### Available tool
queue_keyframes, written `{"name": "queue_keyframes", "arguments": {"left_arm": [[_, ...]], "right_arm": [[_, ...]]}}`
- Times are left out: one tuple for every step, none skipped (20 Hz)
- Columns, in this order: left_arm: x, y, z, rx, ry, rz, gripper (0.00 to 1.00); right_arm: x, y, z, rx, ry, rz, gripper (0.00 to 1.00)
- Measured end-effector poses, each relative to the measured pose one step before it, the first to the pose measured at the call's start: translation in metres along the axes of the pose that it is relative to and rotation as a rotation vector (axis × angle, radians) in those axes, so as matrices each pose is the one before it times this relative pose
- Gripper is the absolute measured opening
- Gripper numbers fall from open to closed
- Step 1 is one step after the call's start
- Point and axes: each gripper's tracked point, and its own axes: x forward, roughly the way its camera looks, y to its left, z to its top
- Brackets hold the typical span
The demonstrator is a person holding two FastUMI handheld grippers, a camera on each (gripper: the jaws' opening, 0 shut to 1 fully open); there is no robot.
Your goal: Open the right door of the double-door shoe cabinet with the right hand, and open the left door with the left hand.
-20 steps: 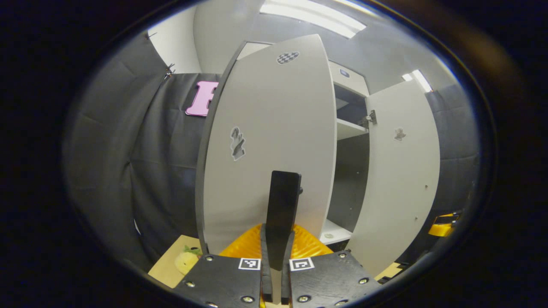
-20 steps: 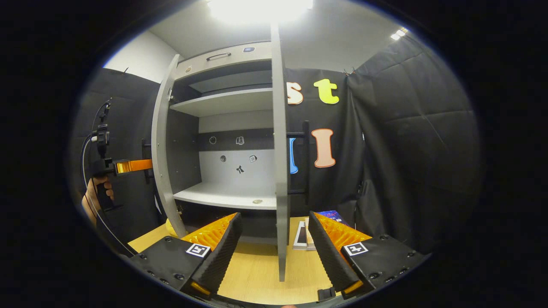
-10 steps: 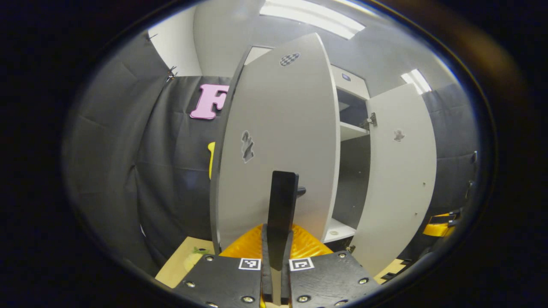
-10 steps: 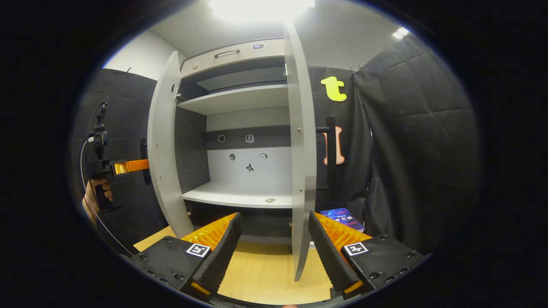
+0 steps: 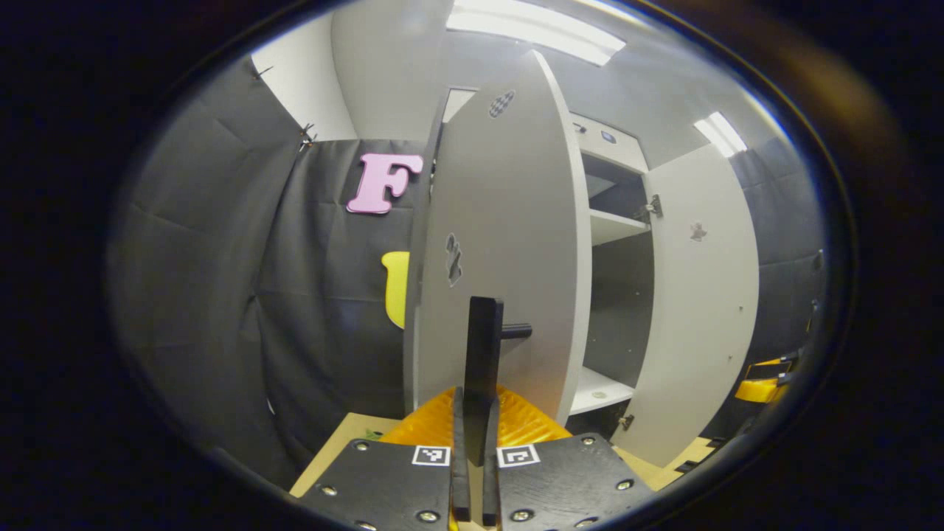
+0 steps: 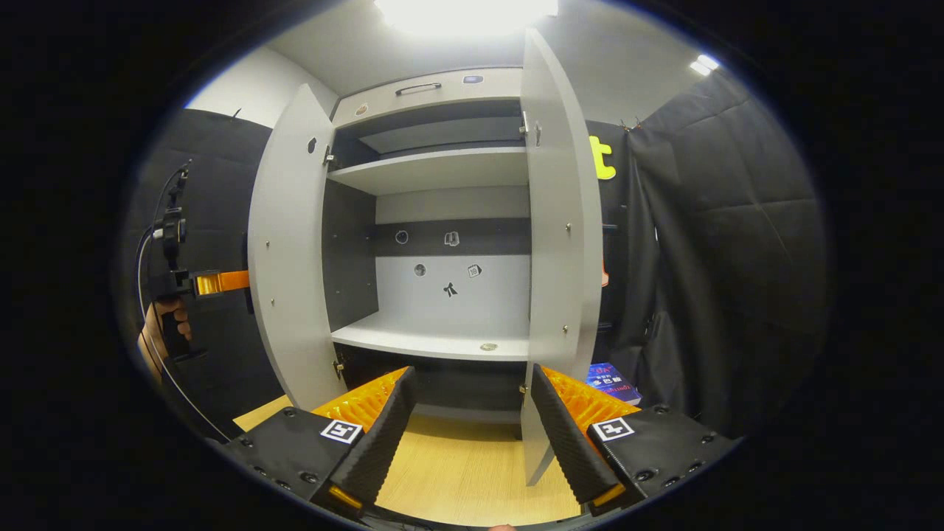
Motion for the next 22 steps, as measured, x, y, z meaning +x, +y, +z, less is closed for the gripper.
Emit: {"name": "queue_keyframes", "arguments": {"left_arm": [[-0.00171, 0.01098, -0.00012, 0.01883, -0.00116, 0.01850, 0.10], [-0.00180, 0.01302, 0.00105, 0.01951, -0.00263, 0.02819, 0.08], [0.00028, 0.01485, -0.00014, 0.01927, -0.00468, 0.03337, 0.10], [0.00006, 0.01526, -0.00025, 0.01282, -0.00141, 0.03269, 0.08], [0.00170, 0.01774, 0.00192, 0.02060, -0.01459, 0.04161, 0.10], [0.00047, 0.00509, -0.00304, -0.00792, 0.00784, -0.02514, 0.04], [-0.00071, -0.00377, -0.00339, -0.05716, 0.00201, -0.03378, 0.02], [-0.00185, -0.00281, 0.00114, -0.02276, -0.00221, -0.01072, 0.02], [-0.00027, 0.00132, -0.00126, 0.01650, 0.00449, -0.00151, 0.02], [-0.00141, 0.00197, 0.00143, 0.02364, -0.00611, 0.00416, 0.02], [0.00136, 0.00284, 0.00048, 0.02033, -0.00240, 0.00464, 0.00], [0.00056, 0.00093, -0.00091, 0.01494, 0.00235, -0.00329, 0.02], [0.00097, -0.00115, -0.00171, 0.00782, 0.00310, -0.00628, 0.00], [-0.00072, -0.00051, 0.00013, 0.00333, 0.00211, -0.00458, 0.02], [-0.00063, -0.00140, -0.00081, 0.00117, 0.00625, -0.00039, 0.00], [-0.00373, -0.00088, 0.00031, 0.00047, 0.00341, 0.00404, 0.02], [-0.00773, -0.00073, -0.00125, 0.00175, 0.00170, 0.00709, 0.02], [-0.01027, -0.00081, 0.00184, -0.00039, -0.00163, 0.00622, 0.00], [-0.01367, -0.00185, 0.00166, -0.00307, -0.00246, 0.00555, 0.00], [-0.01222, -0.00266, 0.00171, -0.00164, -0.00216, 0.00560, 0.02], [-0.01378, -0.00383, 0.00131, -0.00107, -0.00014, 0.00932, 0.00], [-0.01217, -0.00470, 0.00185, -0.00027, -0.00083, 0.00319, 0.02]], "right_arm": [[-0.00068, 0.00379, -0.00010, 0.00351, -0.00040, 0.00337, 0.97], [-0.00054, 0.00399, -0.00110, 0.00143, 0.00004, 0.00272, 0.97], [-0.00037, 0.00569, -0.00096, -0.00155, -0.00074, 0.00420, 0.92], [0.00097, 0.00543, 0.00137, -0.00427, -0.00105, 0.00503, 0.92], [0.00018, 0.00512, -0.00108, -0.00625, 0.00055, 0.00348, 0.92], [0.00082, 0.00445, 0.00119, -0.00585, 0.00020, 0.00143, 0.92], [0.00053, 0.00147, -0.00171, -0.00415, 0.00194, 0.00144, 0.92], [-0.00101, 0.00352, -0.00122, -0.00188, 0.00310, 0.00033, 0.92], [-0.00285, 0.00773, -0.00024, 0.00092, -0.00046, -0.00193, 0.92], [-0.00172, 0.00533, 0.00121, 0.00237, -0.00167, -0.00110, 0.92], [-0.00170, 0.00241, 0.00035, -0.00004, -0.00101, -0.00300, 0.92], [-0.00212, 0.00071, 0.00082, -0.00356, -0.00215, -0.00902, 0.92], [-0.00328, 0.00058, -0.00039, -0.00375, -0.00213, -0.01095, 0.92], [-0.00364, -0.00038, 0.00067, -0.00022, -0.00450, -0.00998, 0.92], [-0.00424, -0.00108, 0.00090, 0.00529, -0.00788, -0.00669, 0.92], [-0.00293, 0.00002, 0.00213, 0.00857, -0.01032, 0.00180, 0.92], [-0.00157, 0.00171, 0.00110, 0.00397, -0.00662, 0.00599, 0.92], [-0.00145, -0.00125, 0.00107, -0.00438, -0.00086, 0.00061, 0.97], [-0.00227, -0.00387, 0.00111, -0.00896, -0.00402, -0.00223, 0.97], [-0.00065, -0.00471, 0.00317, -0.00756, -0.00706, 0.00010, 0.94], [-0.00200, -0.00347, 0.00155, -0.00434, -0.00519, 0.00526, 0.94], [-0.00289, -0.00408, 0.00170, -0.00107, -0.00296, 0.00540, 0.94]]}}
